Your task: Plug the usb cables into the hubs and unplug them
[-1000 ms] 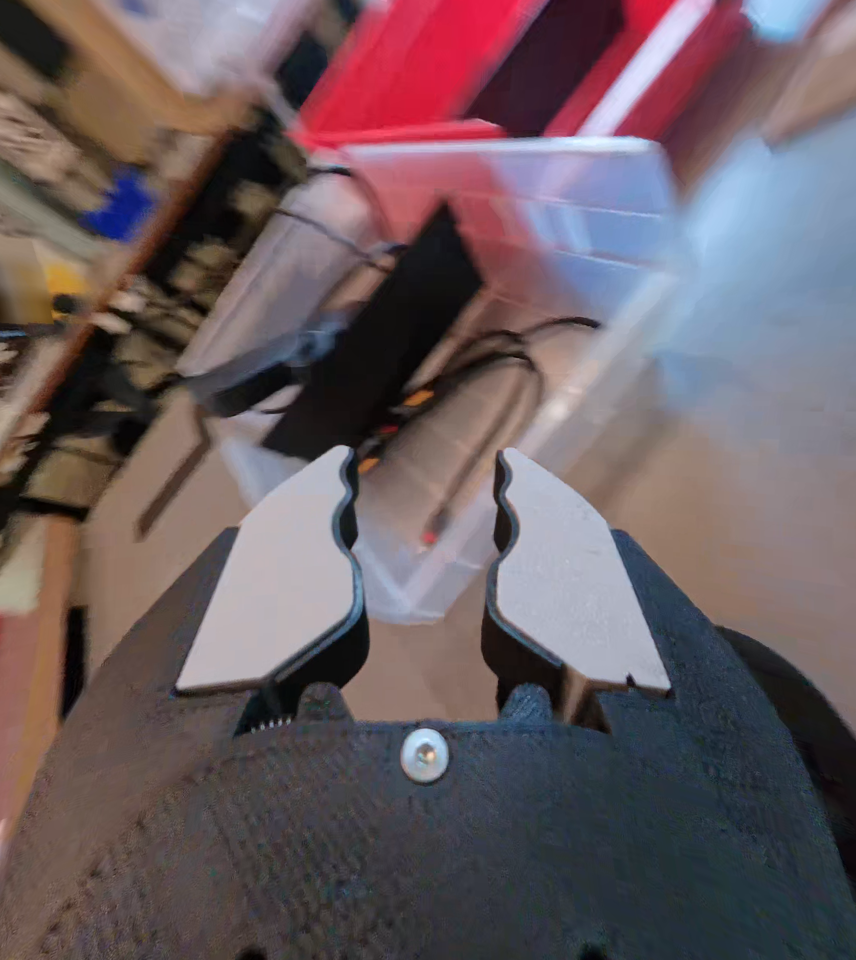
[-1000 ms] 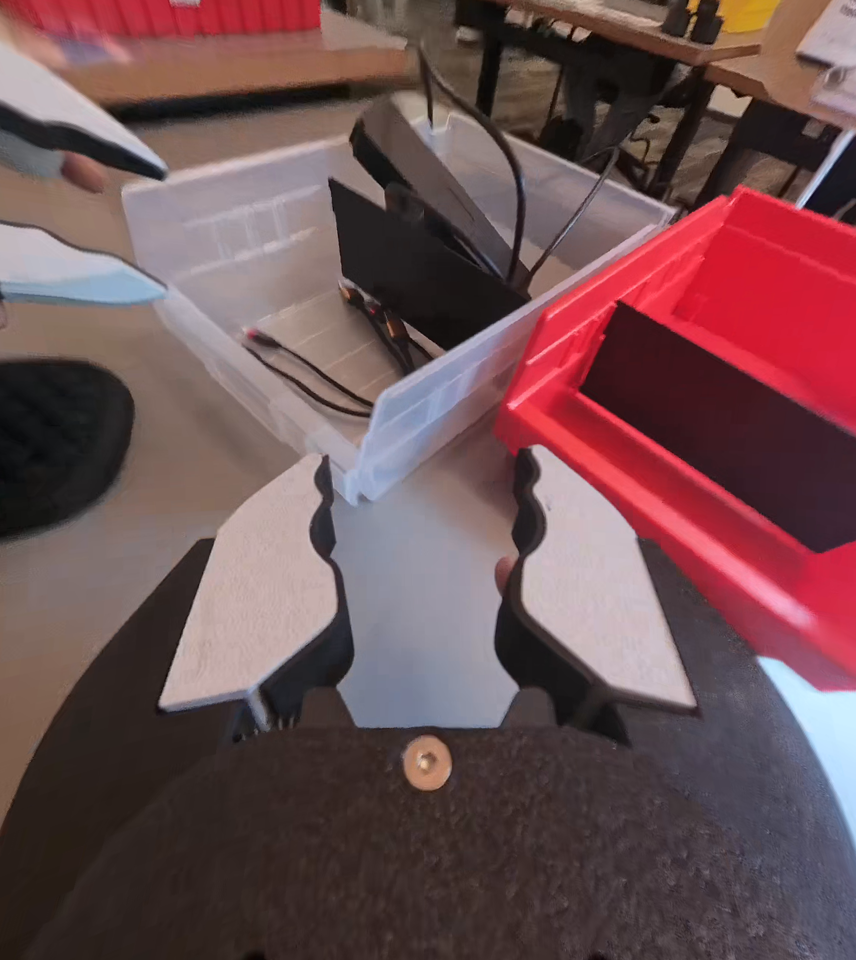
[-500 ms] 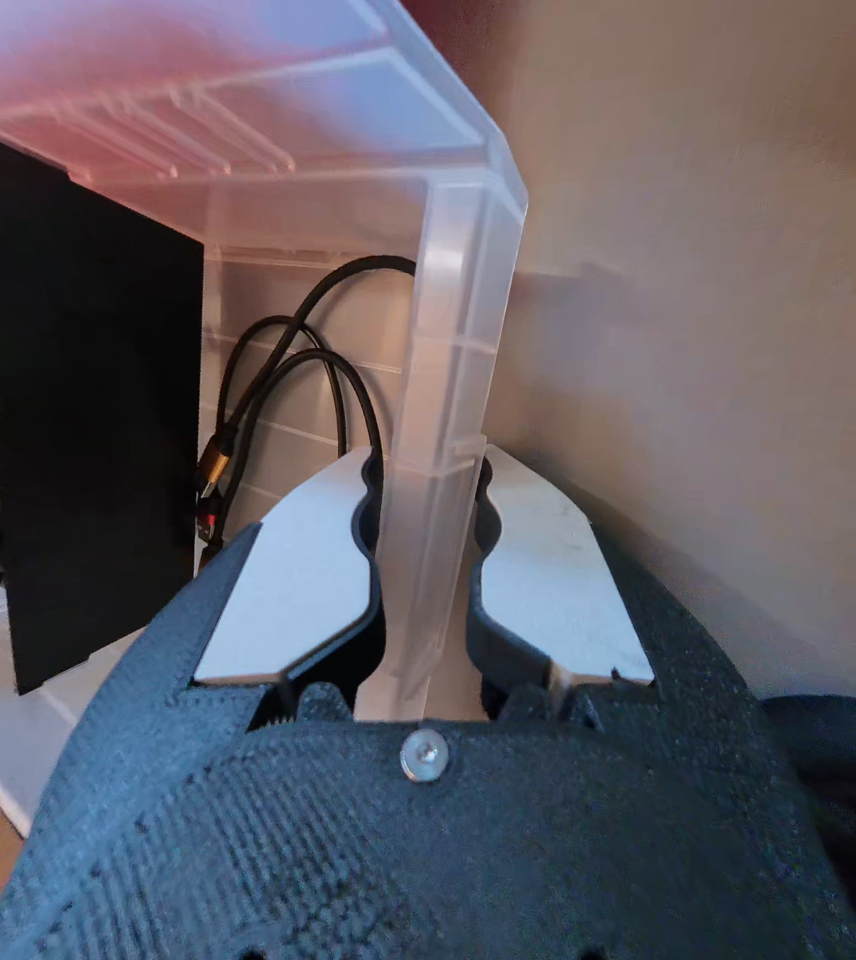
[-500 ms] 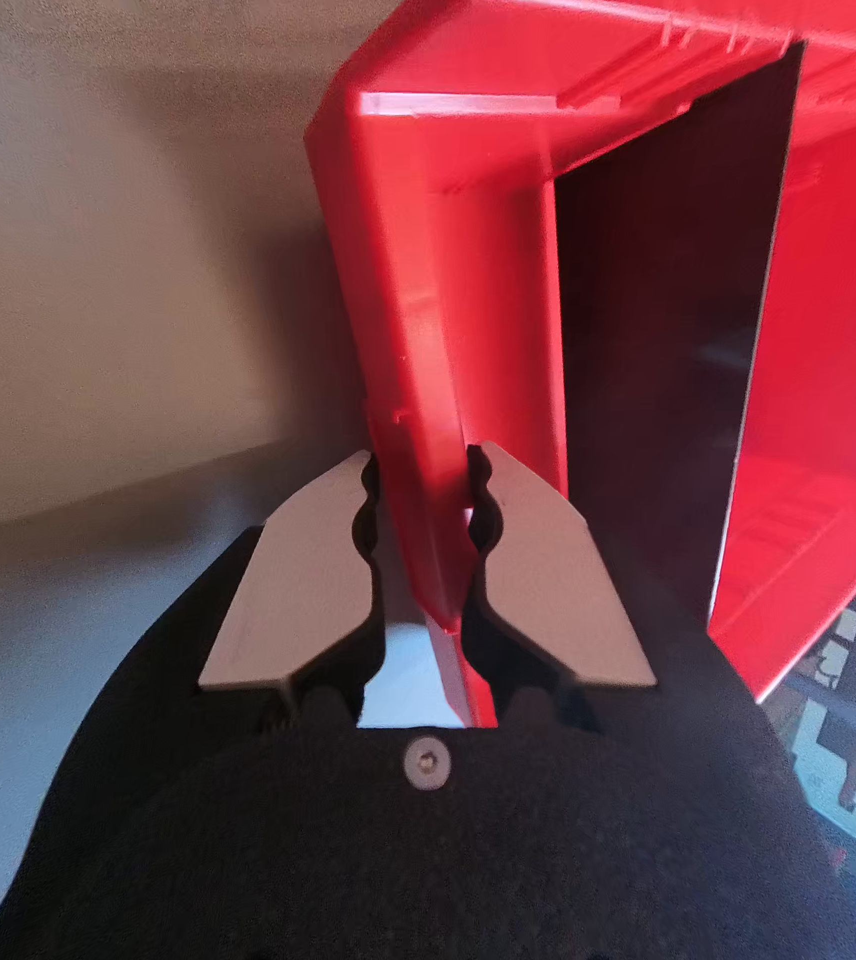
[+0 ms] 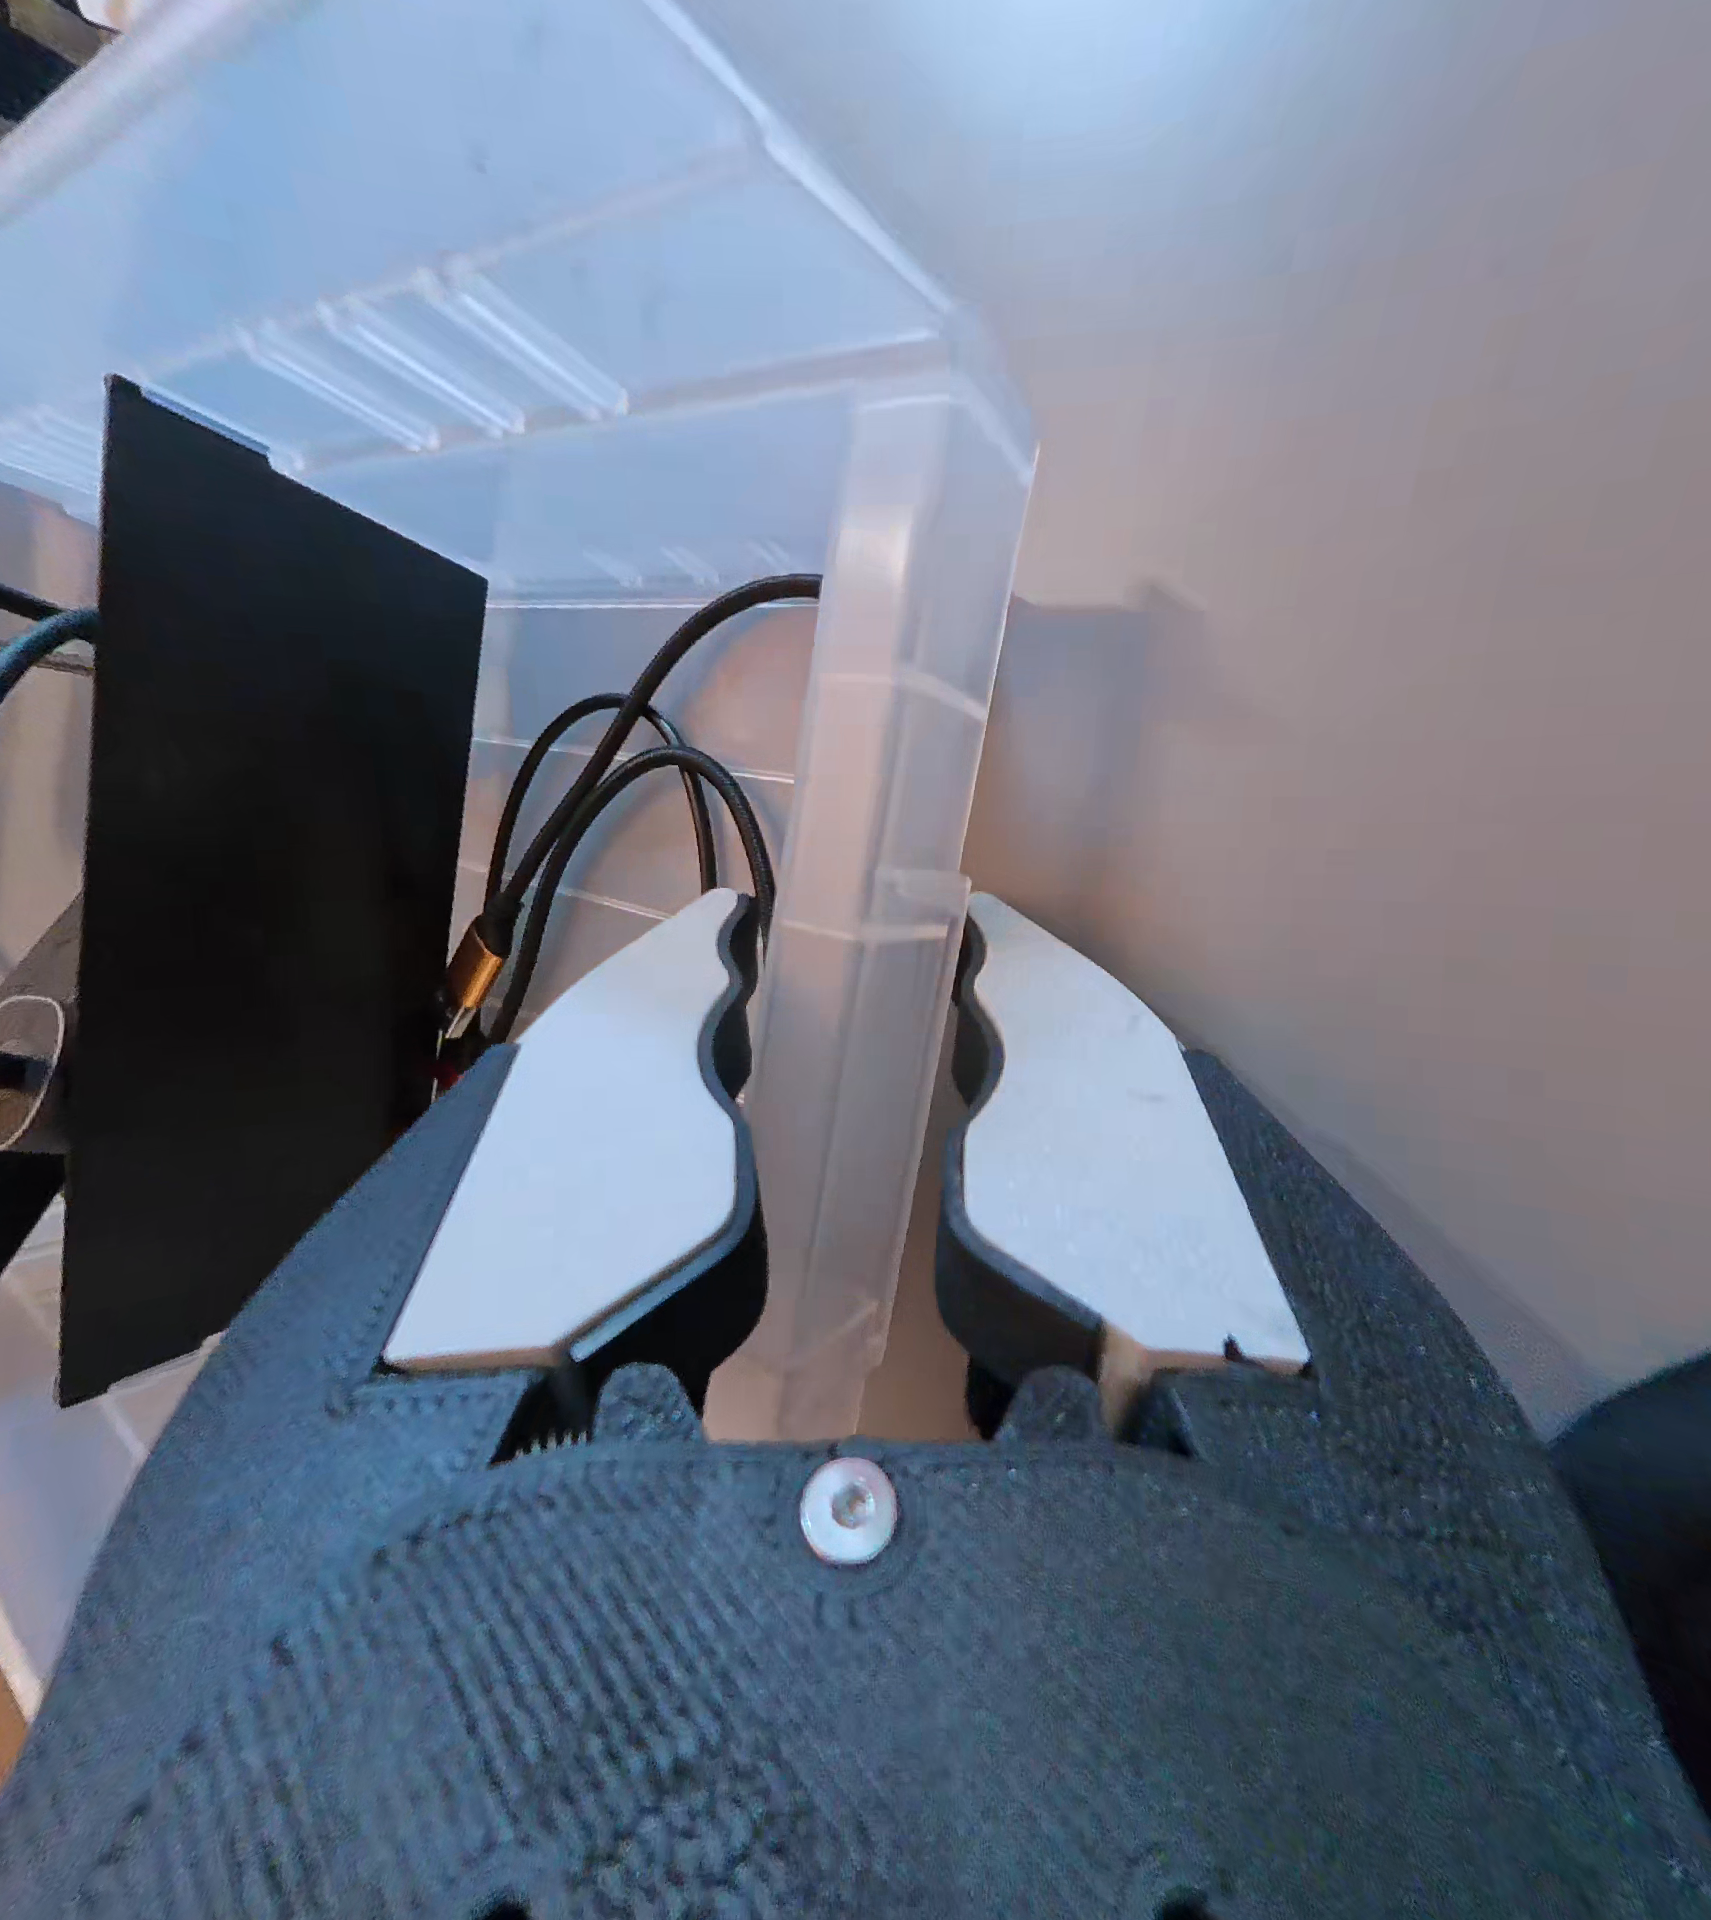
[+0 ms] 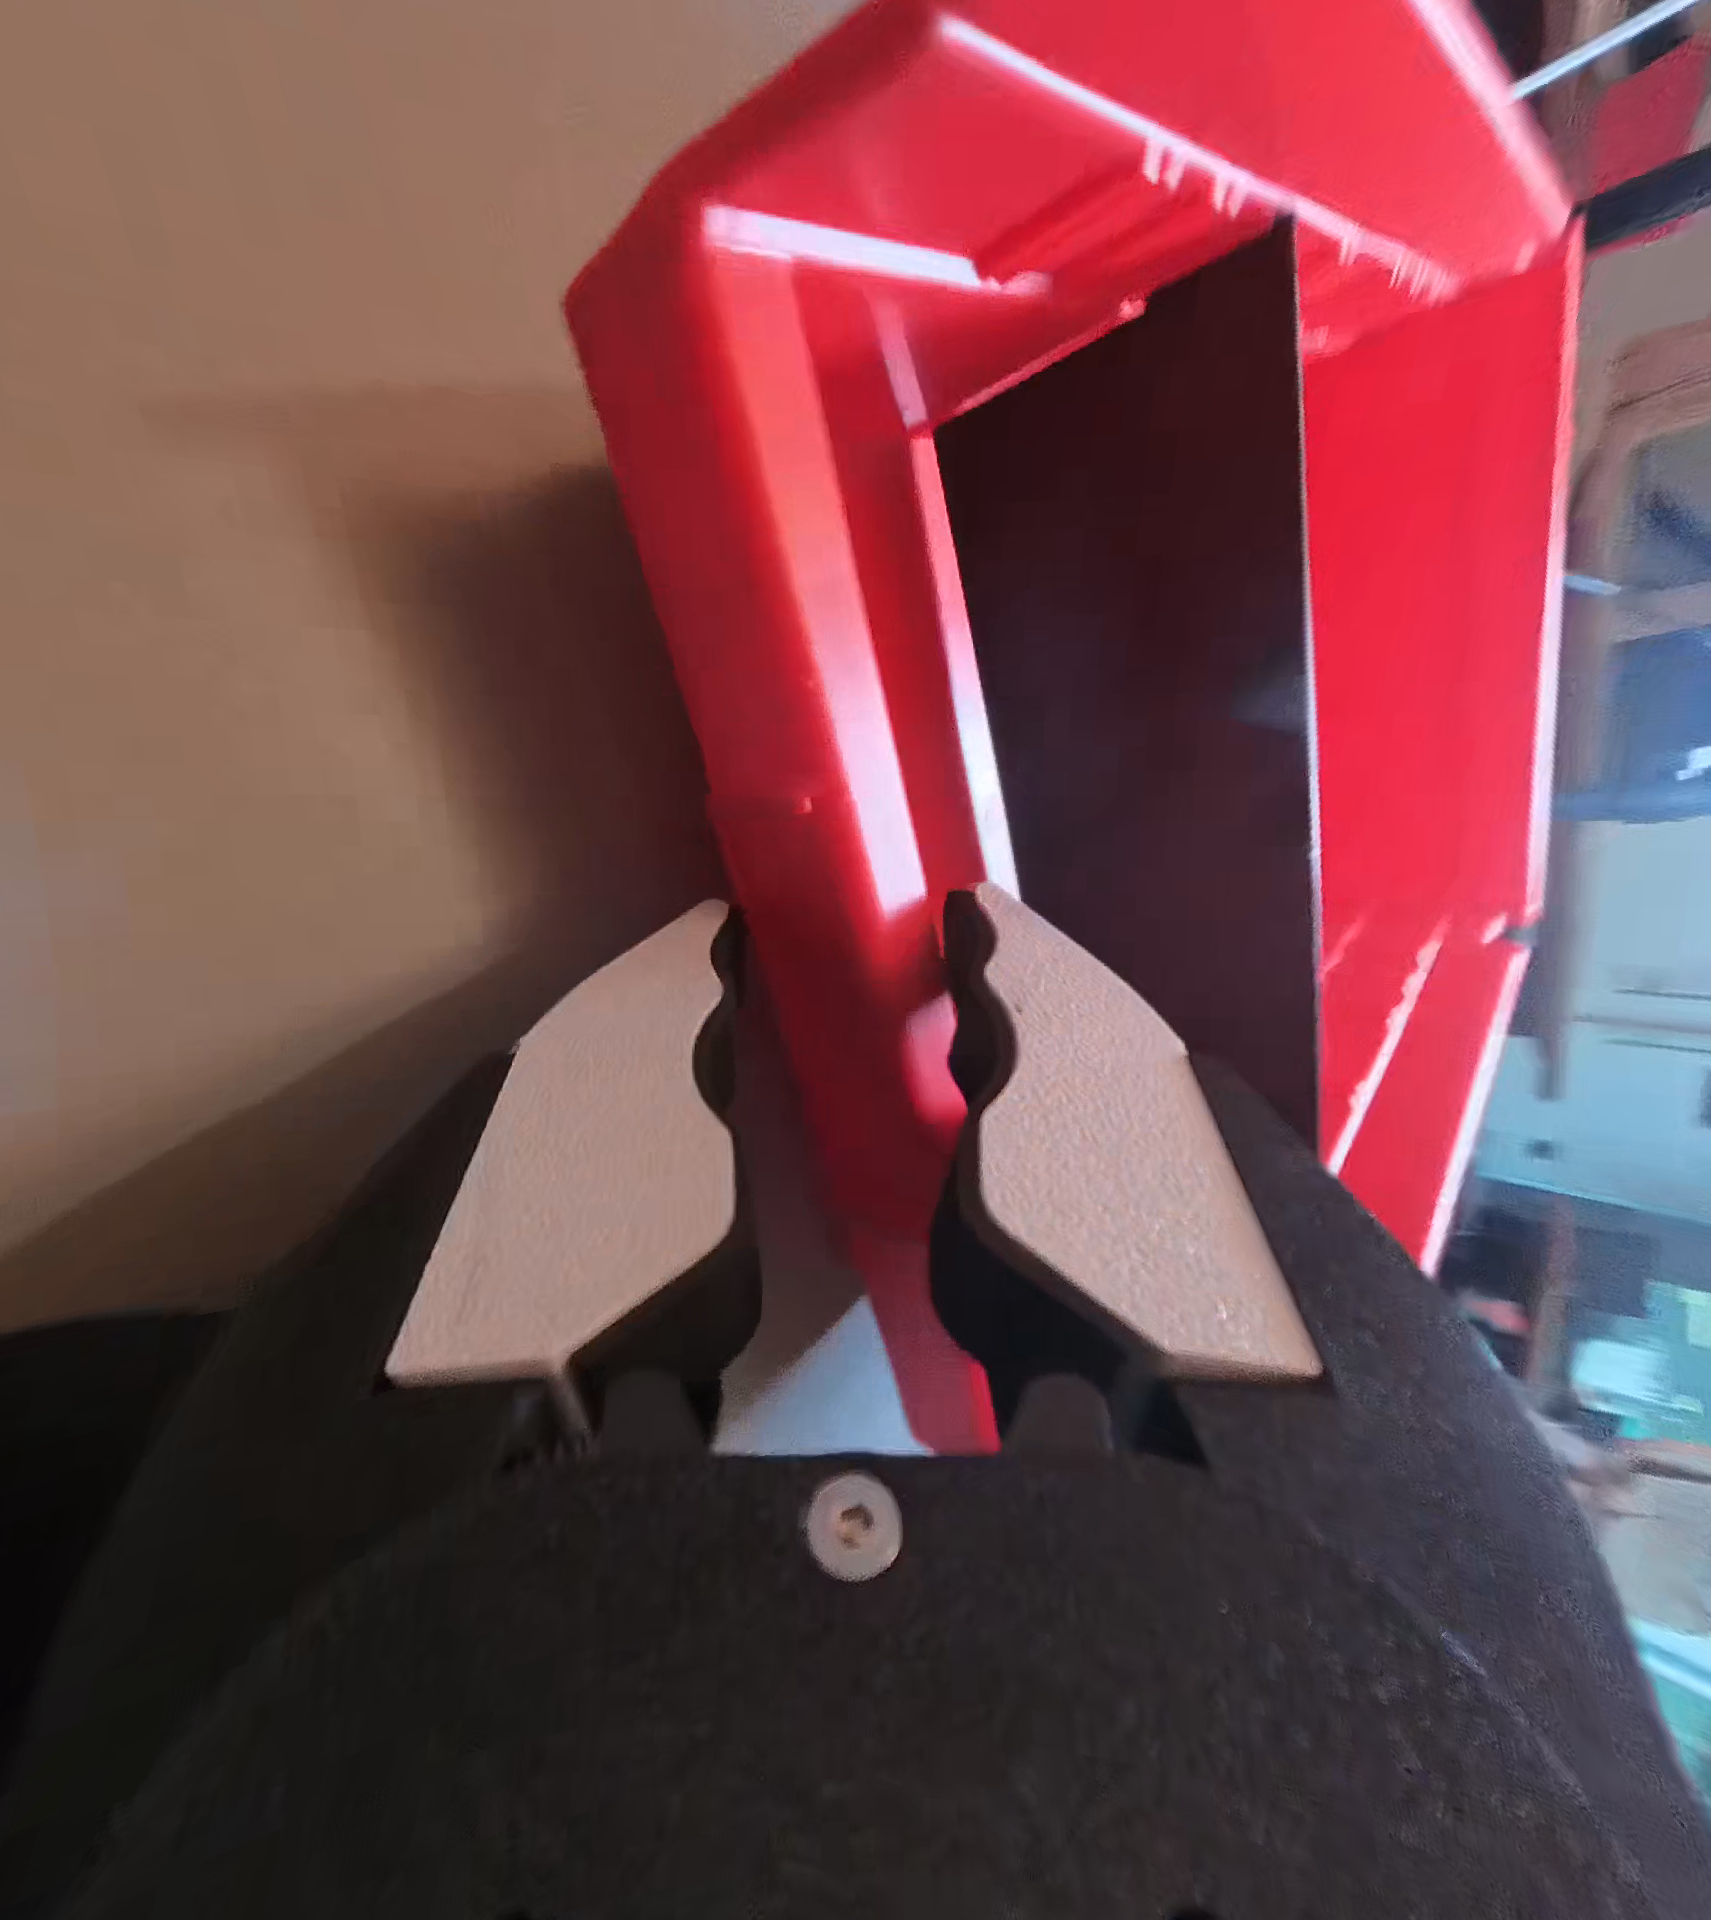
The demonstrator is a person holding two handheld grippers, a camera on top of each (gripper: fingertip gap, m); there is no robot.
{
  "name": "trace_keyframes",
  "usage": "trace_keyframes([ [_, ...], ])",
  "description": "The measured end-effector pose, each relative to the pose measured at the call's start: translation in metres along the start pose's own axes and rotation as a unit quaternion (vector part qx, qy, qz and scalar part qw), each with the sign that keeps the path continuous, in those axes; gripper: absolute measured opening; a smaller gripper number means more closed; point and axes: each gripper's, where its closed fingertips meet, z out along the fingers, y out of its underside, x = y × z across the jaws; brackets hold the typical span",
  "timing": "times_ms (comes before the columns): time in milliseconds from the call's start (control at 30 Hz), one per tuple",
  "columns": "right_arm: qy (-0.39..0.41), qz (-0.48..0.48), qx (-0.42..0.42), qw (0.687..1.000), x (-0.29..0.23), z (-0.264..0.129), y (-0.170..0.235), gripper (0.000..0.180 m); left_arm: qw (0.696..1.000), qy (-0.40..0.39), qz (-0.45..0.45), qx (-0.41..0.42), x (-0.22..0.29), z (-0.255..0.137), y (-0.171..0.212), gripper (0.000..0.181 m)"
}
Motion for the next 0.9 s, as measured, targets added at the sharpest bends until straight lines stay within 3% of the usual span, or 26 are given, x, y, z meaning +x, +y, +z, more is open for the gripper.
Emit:
trace_keyframes([
  [100, 0.026, -0.039, 0.009, 0.999, 0.028, 0.033, 0.003, 0.035, 1.0, -0.005, 0.003, -0.003, -0.011, 0.01, -0.004, 0.035],
  [267, 0.028, -0.023, -0.039, 0.999, 0.075, 0.086, 0.011, 0.034, 1.0, -0.001, -0.01, -0.005, -0.032, 0.027, -0.008, 0.036],
  [400, 0.047, 0.013, -0.048, 0.998, 0.093, 0.104, 0.017, 0.035, 0.999, -0.01, -0.032, 0.005, -0.04, 0.032, -0.007, 0.038],
  [533, 0.069, 0.051, -0.029, 0.996, 0.096, 0.098, 0.013, 0.039, 0.999, -0.042, -0.027, 0.012, -0.044, 0.032, -0.008, 0.04],
  [667, 0.03, 0.17, 0.08, 0.982, 0.097, 0.068, -0.019, 0.051, 0.996, -0.075, -0.052, 0.009, -0.049, 0.03, -0.007, 0.048],
  [800, -0.066, 0.335, 0.227, 0.912, 0.091, 0.028, -0.055, 0.064, 0.98, -0.054, -0.164, 0.102, -0.054, 0.004, -0.027, 0.057],
  [900, -0.082, 0.386, 0.273, 0.877, 0.088, 0.016, -0.061, 0.069, 0.949, -0.041, -0.249, 0.188, -0.069, -0.025, -0.046, 0.059],
])
